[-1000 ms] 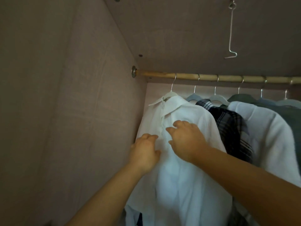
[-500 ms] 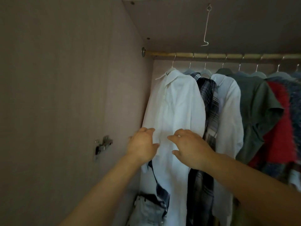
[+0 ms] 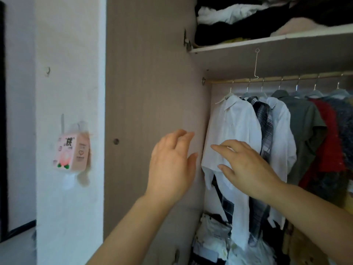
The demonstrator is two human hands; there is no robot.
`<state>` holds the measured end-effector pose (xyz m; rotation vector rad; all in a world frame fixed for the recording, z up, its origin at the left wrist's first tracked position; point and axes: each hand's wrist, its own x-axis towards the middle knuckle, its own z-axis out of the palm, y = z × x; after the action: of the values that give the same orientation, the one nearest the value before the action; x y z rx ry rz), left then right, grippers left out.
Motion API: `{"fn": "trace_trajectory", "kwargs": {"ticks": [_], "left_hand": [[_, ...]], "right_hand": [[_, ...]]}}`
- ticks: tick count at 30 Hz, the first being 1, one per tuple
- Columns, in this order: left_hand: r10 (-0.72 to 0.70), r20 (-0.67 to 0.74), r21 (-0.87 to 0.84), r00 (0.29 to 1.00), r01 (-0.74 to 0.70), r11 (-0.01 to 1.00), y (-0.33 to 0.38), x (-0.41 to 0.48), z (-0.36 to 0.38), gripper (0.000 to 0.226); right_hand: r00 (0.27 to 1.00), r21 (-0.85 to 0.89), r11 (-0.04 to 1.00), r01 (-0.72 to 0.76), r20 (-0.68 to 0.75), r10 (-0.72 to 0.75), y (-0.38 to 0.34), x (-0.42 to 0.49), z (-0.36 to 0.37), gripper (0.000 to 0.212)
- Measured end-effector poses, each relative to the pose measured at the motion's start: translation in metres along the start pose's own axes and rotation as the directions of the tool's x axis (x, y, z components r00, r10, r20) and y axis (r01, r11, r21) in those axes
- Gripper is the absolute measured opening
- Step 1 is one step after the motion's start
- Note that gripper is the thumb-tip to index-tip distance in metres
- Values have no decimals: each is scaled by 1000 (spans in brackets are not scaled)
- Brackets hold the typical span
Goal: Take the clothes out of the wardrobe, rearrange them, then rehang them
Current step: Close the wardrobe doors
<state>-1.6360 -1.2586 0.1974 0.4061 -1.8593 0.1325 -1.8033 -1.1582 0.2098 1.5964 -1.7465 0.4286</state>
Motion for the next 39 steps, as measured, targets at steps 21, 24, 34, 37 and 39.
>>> {"fn": "trace_trajectory", "kwargs": {"ticks": [21,24,34,37,39], "left_hand": [[-189,254,-429,948,286,857,-89,-61,-75,89],[-72,254,-473,964,189,860,-78,-65,-65,73],[200,228,-536,953,-49,843,-4,-53,13,77],[188,292,-513,938,-13,858,24,-55,50,82],[211,236,-528,949,-57,847,38,-54,77,71]], "right_hand": [[929,-214,973,91,-335,-161,-205,56,-80,40],[920,-244,963,114,-340,-194,-202,64,-80,37],[995,-476,879,-34,69,76,-111,71,-74,50],[980,-629,777,39,175,92,-61,47,-72,42],[976,-649,757,71,201,81,-31,33,-72,44]]}}
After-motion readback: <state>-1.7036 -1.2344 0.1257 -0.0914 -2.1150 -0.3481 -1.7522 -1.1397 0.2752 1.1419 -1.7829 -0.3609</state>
